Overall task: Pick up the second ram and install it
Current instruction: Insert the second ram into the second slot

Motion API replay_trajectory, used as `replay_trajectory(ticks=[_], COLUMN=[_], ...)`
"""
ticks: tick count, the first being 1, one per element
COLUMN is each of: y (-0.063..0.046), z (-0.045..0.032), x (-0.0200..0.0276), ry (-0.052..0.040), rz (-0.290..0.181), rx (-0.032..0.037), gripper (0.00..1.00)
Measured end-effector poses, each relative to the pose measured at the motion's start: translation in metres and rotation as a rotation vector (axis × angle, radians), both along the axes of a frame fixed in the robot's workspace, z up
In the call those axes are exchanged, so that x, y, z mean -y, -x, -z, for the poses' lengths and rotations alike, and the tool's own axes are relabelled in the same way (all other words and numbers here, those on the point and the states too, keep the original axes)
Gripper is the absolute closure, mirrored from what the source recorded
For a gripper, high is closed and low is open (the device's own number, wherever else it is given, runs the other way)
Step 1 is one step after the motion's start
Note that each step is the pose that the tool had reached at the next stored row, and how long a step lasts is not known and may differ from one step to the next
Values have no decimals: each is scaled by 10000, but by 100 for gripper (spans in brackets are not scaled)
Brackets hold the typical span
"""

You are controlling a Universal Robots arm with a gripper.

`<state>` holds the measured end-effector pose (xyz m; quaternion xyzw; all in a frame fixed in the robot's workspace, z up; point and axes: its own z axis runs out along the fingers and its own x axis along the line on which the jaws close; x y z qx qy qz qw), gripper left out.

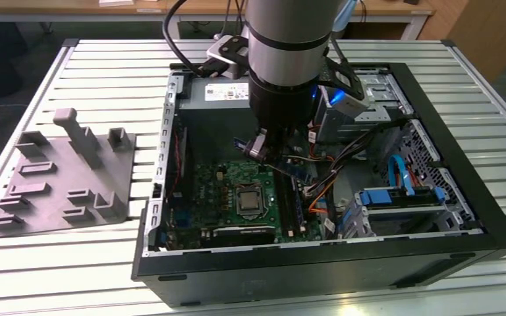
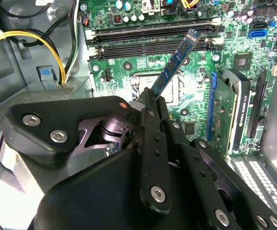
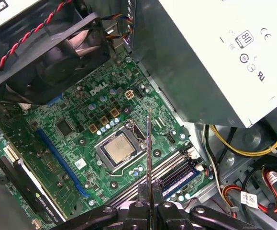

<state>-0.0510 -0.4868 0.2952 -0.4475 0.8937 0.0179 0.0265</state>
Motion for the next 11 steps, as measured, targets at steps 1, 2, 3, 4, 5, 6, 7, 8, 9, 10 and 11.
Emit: replay_trajectory(ticks=[1,2,3,4,5,6,7,8,9,10,11], y=[0,0,0,0,0,0,0,0,0,0,0], z=[0,0,1,1,1,1,1,1,2,2,2], x=[0,0,0,0,0,0,0,0,0,0,0], ry=[1,2,3,5,5,6,7,8,8,9,11], rz=[17,35,52,72,92,111,129,148,165,182,200], rx=[0,0,0,0,0,0,0,0,0,0,0], gripper=[86,86,86,86,86,86,86,86,86,86,86])
